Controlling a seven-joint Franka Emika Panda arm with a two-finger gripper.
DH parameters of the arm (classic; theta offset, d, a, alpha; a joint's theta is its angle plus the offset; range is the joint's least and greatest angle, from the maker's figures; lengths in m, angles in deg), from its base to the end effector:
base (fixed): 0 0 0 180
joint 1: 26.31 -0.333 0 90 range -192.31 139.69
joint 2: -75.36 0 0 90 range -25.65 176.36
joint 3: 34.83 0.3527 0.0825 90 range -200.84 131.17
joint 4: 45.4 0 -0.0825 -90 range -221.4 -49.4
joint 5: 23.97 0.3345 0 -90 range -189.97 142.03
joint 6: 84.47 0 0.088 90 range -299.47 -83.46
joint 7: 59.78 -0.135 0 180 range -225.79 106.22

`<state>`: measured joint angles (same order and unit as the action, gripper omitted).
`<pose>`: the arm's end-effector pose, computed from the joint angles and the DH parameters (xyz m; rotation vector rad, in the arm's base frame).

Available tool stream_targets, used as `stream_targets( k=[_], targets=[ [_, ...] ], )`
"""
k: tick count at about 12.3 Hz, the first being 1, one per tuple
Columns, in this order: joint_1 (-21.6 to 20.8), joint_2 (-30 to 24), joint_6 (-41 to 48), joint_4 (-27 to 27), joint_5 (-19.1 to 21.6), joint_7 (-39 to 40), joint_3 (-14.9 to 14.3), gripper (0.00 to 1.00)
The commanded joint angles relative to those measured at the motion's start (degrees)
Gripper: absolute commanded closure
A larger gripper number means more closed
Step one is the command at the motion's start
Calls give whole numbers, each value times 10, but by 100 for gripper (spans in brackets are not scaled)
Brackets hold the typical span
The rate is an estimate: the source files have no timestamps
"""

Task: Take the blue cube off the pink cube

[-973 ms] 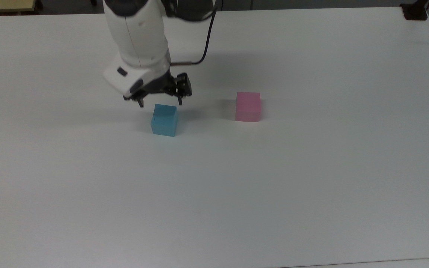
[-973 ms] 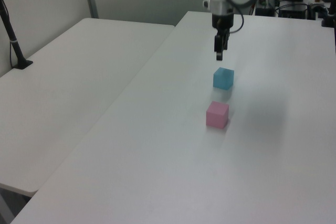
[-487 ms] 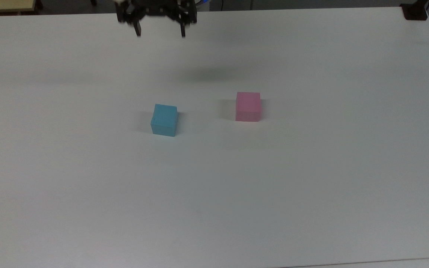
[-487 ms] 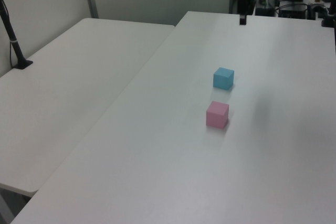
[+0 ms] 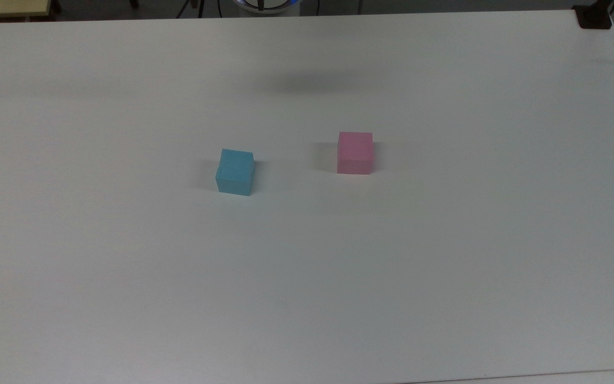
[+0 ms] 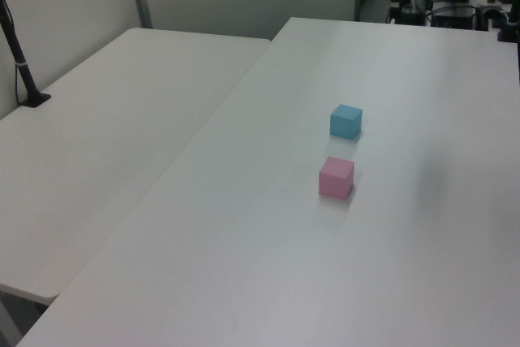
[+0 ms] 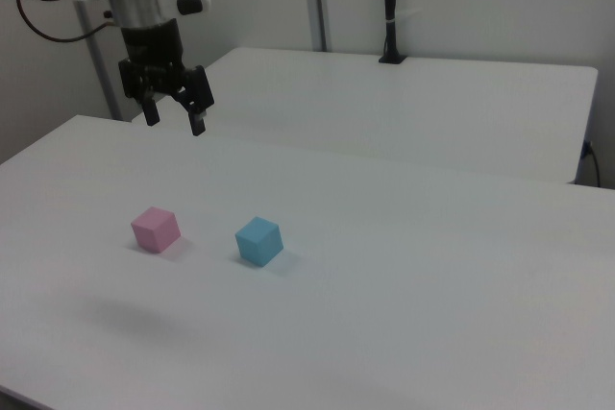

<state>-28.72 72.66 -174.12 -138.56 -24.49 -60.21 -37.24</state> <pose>0.4870 -0.0018 0.6328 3.1343 -0.0117 -0.0222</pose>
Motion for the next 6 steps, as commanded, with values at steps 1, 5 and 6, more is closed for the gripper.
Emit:
stream_targets(
  k=[1, 5, 6],
  targets=[
    [-15, -12, -66, -28, 7, 0, -22, 0],
    [-12, -12, -81, -24, 8, -2, -30, 0],
    [-13, -11, -81, -23, 8, -5, -31, 0]
  ],
)
